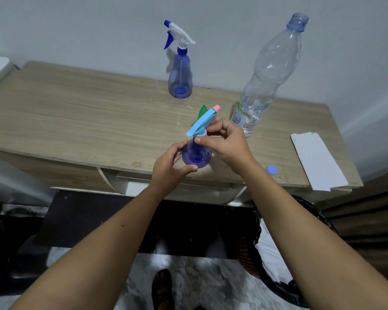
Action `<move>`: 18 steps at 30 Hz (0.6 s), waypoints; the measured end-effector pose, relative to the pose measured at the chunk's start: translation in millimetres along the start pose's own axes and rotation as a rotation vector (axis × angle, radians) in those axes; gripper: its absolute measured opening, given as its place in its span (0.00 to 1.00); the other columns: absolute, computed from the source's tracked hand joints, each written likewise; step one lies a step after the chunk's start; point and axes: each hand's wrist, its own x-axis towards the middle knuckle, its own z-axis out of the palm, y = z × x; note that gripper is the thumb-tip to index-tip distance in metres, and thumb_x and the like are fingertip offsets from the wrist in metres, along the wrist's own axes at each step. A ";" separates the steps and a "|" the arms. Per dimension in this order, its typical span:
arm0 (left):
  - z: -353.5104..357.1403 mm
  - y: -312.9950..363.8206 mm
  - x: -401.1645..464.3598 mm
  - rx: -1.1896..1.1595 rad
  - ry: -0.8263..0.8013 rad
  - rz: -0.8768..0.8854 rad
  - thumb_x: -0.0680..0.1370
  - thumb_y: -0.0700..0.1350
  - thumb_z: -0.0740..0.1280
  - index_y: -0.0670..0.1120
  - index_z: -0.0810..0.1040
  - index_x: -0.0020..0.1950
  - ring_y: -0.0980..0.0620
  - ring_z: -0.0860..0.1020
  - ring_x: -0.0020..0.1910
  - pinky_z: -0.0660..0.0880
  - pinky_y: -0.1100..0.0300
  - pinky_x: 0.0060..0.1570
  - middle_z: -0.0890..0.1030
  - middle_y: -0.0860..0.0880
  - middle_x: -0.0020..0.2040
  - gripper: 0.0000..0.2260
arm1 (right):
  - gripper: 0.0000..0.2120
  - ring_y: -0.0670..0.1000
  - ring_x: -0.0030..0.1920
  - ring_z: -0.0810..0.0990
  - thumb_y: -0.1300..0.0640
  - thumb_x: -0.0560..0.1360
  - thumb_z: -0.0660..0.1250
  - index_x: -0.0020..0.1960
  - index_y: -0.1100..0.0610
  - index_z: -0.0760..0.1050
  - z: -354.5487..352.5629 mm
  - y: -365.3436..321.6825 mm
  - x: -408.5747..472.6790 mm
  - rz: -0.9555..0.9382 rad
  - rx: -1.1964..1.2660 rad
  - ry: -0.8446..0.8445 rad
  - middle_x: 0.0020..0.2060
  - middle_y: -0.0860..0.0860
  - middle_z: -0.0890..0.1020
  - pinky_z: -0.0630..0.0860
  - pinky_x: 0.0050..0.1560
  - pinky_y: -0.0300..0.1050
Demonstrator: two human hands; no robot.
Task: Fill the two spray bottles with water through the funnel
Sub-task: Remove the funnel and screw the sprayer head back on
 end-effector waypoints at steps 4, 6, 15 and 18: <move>1.1 -0.5 -0.1 0.008 0.001 0.005 0.68 0.41 0.85 0.48 0.75 0.74 0.54 0.80 0.69 0.76 0.49 0.72 0.81 0.52 0.71 0.37 | 0.23 0.42 0.48 0.84 0.65 0.67 0.84 0.59 0.61 0.83 1.9 3.0 0.5 -0.033 -0.024 0.011 0.51 0.52 0.86 0.84 0.52 0.42; 1.3 -0.8 0.1 0.011 0.002 0.001 0.68 0.40 0.85 0.47 0.75 0.74 0.54 0.80 0.69 0.76 0.49 0.72 0.81 0.51 0.70 0.37 | 0.23 0.42 0.49 0.84 0.65 0.67 0.84 0.61 0.63 0.84 1.6 5.6 1.2 -0.049 -0.049 0.011 0.52 0.53 0.85 0.84 0.56 0.46; 0.6 0.1 -0.6 -0.004 0.005 -0.010 0.67 0.40 0.85 0.48 0.75 0.73 0.53 0.80 0.69 0.76 0.47 0.72 0.81 0.50 0.70 0.36 | 0.17 0.49 0.48 0.85 0.63 0.68 0.84 0.54 0.62 0.84 3.1 4.2 2.2 0.009 0.017 0.003 0.51 0.57 0.87 0.84 0.54 0.47; 0.2 -0.9 -0.3 -0.028 0.004 -0.021 0.67 0.39 0.85 0.49 0.75 0.72 0.53 0.80 0.69 0.75 0.46 0.73 0.81 0.50 0.70 0.36 | 0.17 0.49 0.49 0.87 0.66 0.69 0.83 0.55 0.68 0.83 0.1 2.9 0.1 0.028 0.067 -0.007 0.50 0.59 0.87 0.84 0.54 0.46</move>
